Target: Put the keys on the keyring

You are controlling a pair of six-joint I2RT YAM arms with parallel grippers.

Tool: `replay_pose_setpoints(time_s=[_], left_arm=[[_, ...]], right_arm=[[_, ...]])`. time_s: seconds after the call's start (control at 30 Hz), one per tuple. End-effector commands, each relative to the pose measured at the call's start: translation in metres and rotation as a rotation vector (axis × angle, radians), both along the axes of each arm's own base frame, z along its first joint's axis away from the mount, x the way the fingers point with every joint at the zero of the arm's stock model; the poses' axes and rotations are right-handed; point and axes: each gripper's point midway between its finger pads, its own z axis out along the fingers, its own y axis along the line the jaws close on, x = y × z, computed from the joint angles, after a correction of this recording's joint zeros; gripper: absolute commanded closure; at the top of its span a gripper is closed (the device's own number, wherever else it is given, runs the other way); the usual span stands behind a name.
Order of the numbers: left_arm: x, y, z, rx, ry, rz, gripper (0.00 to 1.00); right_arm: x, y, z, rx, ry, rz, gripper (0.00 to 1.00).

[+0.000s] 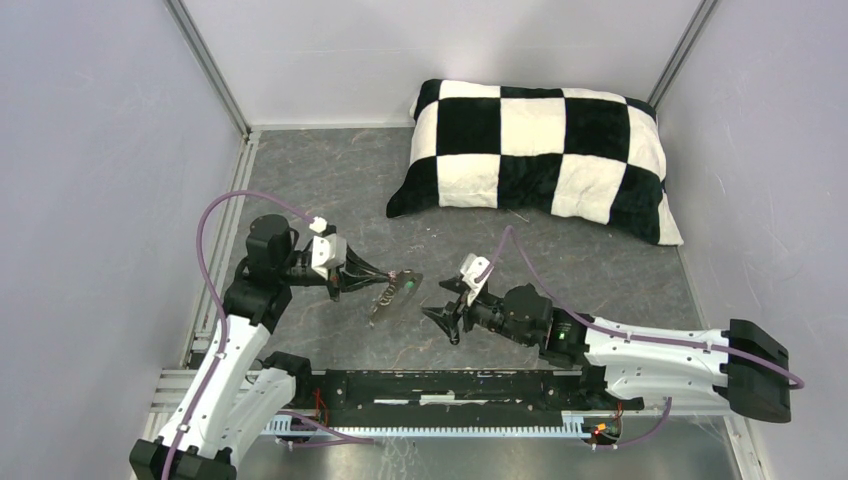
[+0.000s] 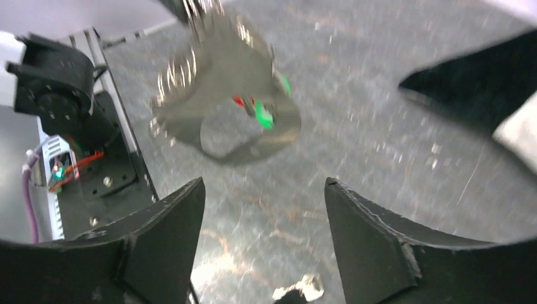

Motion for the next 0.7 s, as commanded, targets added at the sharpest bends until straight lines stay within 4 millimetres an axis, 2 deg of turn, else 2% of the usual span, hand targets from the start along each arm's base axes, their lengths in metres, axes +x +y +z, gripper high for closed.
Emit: replay_pose_setpoints(time_s=[0.0, 0.1, 0.23, 0.3, 0.37, 0.4, 0.47, 0.67], left_arm=[[-0.018, -0.003, 0.021, -0.049, -0.015, -0.09, 0.98], [-0.033, -0.002, 0.024, -0.055, -0.008, -0.165, 0.98], [-0.05, -0.001, 0.034, -0.077, -0.001, -0.251, 0.98], [-0.054, 0.0, 0.039, -0.087, 0.01, -0.272, 0.98], [-0.059, 0.0, 0.041, -0.097, 0.017, -0.294, 0.98], [-0.062, 0.001, 0.042, -0.102, 0.018, -0.303, 0.98], [-0.065, 0.001, 0.044, -0.109, 0.01, -0.317, 0.98], [-0.081, 0.005, 0.059, -0.13, -0.073, -0.355, 0.98]], right_arm=[[0.004, 0.014, 0.088, 0.199, -0.197, 0.056, 0.18], [0.0, 0.023, 0.108, 0.245, -0.226, 0.14, 0.12], [-0.006, 0.031, 0.115, 0.203, -0.28, 0.252, 0.07], [-0.02, 0.033, 0.122, 0.172, -0.348, 0.353, 0.07], [-0.032, 0.038, 0.125, 0.116, -0.397, 0.463, 0.06], [-0.034, 0.041, 0.131, 0.092, -0.418, 0.493, 0.06], [-0.04, 0.045, 0.13, 0.035, -0.44, 0.572, 0.07], [-0.056, 0.052, 0.143, 0.043, -0.43, 0.708, 0.13]])
